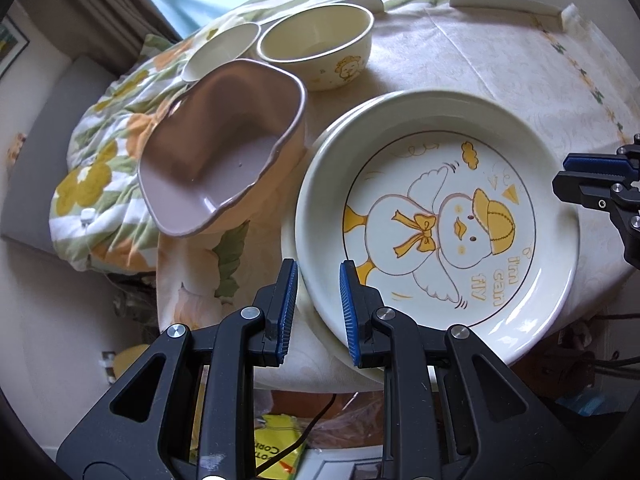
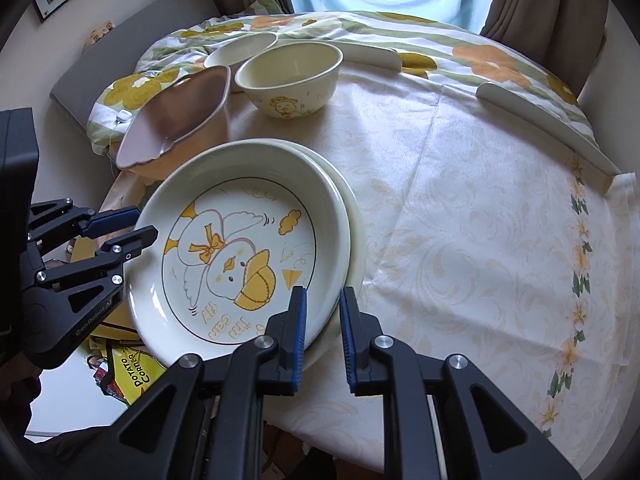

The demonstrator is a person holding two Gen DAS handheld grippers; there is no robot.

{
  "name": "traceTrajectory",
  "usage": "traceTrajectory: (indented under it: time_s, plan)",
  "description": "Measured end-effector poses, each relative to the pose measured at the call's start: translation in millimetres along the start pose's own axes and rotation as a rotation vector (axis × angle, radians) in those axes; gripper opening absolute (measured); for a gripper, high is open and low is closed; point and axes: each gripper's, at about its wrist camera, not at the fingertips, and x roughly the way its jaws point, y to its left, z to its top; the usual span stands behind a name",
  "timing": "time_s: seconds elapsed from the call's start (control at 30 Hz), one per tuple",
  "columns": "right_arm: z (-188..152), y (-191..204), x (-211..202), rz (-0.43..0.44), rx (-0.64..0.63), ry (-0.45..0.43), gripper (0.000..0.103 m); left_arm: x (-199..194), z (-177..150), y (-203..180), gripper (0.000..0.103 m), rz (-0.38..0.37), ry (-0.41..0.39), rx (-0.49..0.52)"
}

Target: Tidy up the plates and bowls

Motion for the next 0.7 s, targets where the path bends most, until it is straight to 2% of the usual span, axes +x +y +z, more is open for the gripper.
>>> traceTrajectory:
  time_s: [0.13, 0.2, 0.23, 0.27, 0.3, 0.33, 0.37, 0.4, 0.57, 0.7]
  plan:
    - [5, -5, -17, 0.026, 0.002, -0.038, 0.015, -19, 0, 7, 0.018, -0.058, -0.024, -0.075]
    - [9, -10, -27, 0.082, 0.013, -0.059, 0.016, -30, 0, 14, 0.024, -0.090, -0.038, -0.124]
    - [11, -12, -32, 0.106, 0.017, -0.071, 0.025, -36, 1, 17, 0.027, -0.094, -0.046, -0.150]
    - [14, -14, -38, 0.133, 0.018, -0.091, 0.048, -42, 2, 21, 0.042, -0.097, -0.057, -0.177]
    - [16, -15, -44, 0.155, 0.014, -0.110, 0.062, -49, 1, 25, 0.075, -0.100, -0.073, -0.207]
    - [18, -16, -49, 0.174, 0.009, -0.128, 0.083, -55, 0, 29, 0.091, -0.099, -0.093, -0.238]
    - [21, -17, -54, 0.197, 0.003, -0.147, 0.085, -64, -2, 34, 0.103, -0.093, -0.125, -0.276]
    - [24, -17, -58, 0.218, -0.003, -0.159, 0.085, -72, -5, 39, 0.103, -0.092, -0.155, -0.314]
    - [46, -16, -66, 0.250, -0.067, -0.160, 0.085, -93, -16, 69, 0.103, -0.099, -0.188, -0.480]
    - [74, -12, -67, 0.276, -0.075, -0.158, 0.085, -95, -19, 105, 0.103, -0.103, -0.190, -0.608]
